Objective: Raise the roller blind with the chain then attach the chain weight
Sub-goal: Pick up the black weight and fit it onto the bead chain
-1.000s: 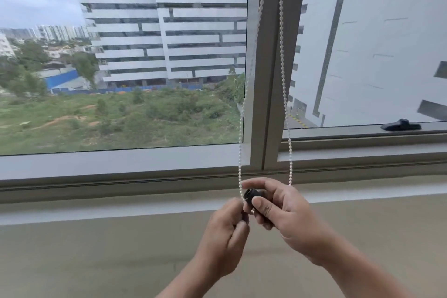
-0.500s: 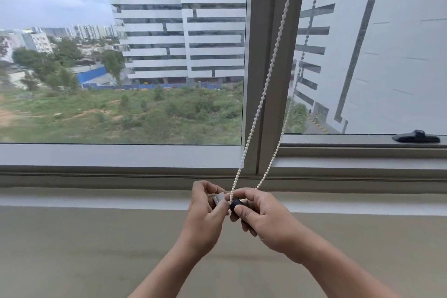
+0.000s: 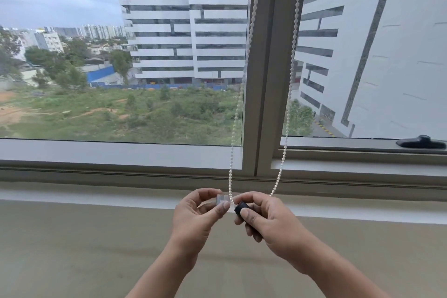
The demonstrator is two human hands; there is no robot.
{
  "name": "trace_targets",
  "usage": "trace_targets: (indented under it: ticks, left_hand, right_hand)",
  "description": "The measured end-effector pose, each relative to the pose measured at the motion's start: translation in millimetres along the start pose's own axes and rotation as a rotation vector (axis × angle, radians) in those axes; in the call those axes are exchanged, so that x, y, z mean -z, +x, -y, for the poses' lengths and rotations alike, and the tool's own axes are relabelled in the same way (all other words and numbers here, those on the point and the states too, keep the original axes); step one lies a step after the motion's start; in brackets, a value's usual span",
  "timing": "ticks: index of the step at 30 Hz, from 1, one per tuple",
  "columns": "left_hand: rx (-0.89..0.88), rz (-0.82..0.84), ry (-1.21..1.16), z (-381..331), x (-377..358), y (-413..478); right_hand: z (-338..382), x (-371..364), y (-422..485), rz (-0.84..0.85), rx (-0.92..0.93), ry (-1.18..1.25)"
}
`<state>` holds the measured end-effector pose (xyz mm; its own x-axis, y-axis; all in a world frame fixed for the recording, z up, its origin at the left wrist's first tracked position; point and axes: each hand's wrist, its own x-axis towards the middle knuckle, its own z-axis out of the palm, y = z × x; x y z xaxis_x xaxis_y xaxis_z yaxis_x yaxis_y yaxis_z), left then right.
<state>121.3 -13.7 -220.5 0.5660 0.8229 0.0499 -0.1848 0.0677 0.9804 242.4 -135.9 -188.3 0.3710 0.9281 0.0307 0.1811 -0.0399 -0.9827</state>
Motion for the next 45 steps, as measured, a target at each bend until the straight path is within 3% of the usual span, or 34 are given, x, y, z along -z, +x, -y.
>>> trace_targets:
  ticks: [13,21,29,37,42,45]
  left_hand:
    - [-0.095,0.150,-0.021,-8.2,-7.6,-4.9]
    - [-0.087,0.071,-0.010,-10.9,-4.0,9.8]
    - [-0.078,0.157,0.105,-21.8,-28.6,39.2]
    - [-0.117,0.274,0.036,-31.2,-44.7,40.4]
    - [-0.128,0.422,0.005,-41.8,-46.1,30.3]
    - [-0.136,0.434,0.001,-46.4,-47.7,25.3]
  right_hand:
    - [-0.1,10.2,-1.7,-0.056,0.017,-0.010]
    - [9.7,31.4,8.2,-0.244,0.064,0.053]
    - [18.6,64.1,33.6,-0.373,0.057,0.098]
    - [20.6,66.5,40.8,-0.150,0.022,-0.225]
    - [20.6,62.5,17.8,-0.067,0.109,-0.812]
    - [26.8,54.6,7.2,-0.046,0.147,-0.879]
